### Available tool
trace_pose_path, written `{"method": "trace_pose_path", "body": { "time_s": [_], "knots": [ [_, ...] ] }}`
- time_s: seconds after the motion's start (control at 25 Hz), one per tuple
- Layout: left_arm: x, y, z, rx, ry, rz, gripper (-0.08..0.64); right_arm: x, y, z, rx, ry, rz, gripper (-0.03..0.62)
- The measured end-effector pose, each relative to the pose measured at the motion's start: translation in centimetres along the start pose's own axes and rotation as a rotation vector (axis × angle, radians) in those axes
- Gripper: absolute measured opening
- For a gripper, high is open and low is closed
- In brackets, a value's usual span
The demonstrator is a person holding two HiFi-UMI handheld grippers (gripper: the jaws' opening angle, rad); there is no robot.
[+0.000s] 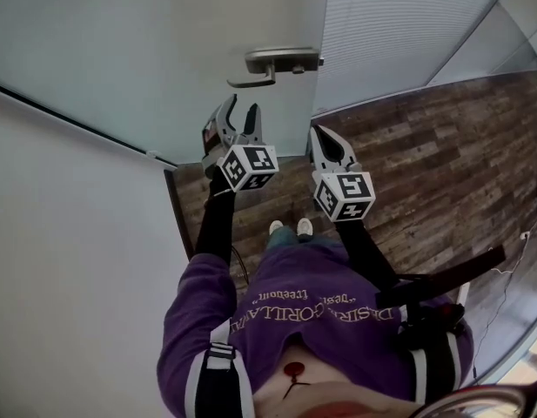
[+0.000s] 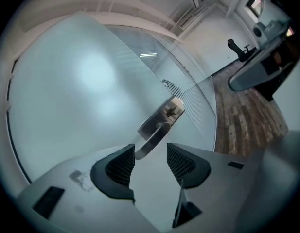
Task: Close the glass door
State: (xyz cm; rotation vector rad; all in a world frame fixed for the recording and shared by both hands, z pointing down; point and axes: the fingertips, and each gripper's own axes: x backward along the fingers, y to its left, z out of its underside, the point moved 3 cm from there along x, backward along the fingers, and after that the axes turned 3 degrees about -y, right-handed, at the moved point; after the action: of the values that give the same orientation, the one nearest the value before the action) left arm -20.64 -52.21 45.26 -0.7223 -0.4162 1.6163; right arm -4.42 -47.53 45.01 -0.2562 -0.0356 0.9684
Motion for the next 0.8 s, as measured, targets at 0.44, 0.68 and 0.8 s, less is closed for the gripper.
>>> {"method": "trace_pose_path", "body": {
  "time_s": [0.44, 0.68, 0.8],
  "knots": [
    [-5.0, 1.3, 1.7, -0.441, 0.145, 0.063, 0.179, -2.9, 0.4, -1.7, 0.025, -0.027, 0.023, -0.009],
    [-6.4, 0.8, 0.7, -0.518, 0.074, 0.098, 0.178, -4.1, 0.6, -1.9, 0.034, -0.022, 0.042, -0.009],
    [-7.1, 0.5, 0.6, -0.54, 0.066, 0.124, 0.158, -4.6, 0.6, -2.1, 0.045, -0.026, 0.056, -0.009]
  ]
}}
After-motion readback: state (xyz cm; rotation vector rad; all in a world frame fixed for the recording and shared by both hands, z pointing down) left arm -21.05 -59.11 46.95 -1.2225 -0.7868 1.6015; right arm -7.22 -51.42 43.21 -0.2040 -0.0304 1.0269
